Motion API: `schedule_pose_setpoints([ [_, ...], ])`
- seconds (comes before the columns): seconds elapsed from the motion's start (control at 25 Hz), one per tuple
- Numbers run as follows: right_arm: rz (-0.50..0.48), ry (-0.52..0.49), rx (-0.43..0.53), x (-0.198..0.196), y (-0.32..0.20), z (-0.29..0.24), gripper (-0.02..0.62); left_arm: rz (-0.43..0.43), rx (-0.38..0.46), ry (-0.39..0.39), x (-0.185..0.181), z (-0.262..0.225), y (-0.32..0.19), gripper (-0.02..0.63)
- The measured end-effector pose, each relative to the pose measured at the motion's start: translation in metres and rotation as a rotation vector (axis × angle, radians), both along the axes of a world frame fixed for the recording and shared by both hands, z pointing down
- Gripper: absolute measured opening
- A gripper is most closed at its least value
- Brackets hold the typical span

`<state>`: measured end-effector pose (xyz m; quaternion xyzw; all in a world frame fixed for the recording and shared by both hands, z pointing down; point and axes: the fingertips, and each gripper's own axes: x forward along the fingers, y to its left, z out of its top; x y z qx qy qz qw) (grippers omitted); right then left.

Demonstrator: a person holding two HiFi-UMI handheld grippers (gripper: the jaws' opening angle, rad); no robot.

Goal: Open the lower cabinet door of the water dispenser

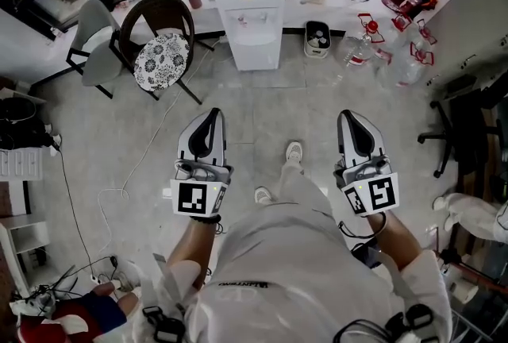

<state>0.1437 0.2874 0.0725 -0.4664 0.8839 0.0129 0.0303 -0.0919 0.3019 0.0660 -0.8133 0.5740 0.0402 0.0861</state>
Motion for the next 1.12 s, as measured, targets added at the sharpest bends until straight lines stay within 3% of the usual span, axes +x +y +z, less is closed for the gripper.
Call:
schedule_pose_setpoints([
  [0.76,-0.167,-0.003,-0.036,0.021,-0.203,0.031,0.016,-0.052,0.006,0.009,0.052,0.023,-0.185,0.002],
  [1.12,-0.223,-0.011,-0.094,-0.009,-0.283,0.109,0.016,-0.037,-0.065,0.035,0.065,0.109,-0.251,0.002],
])
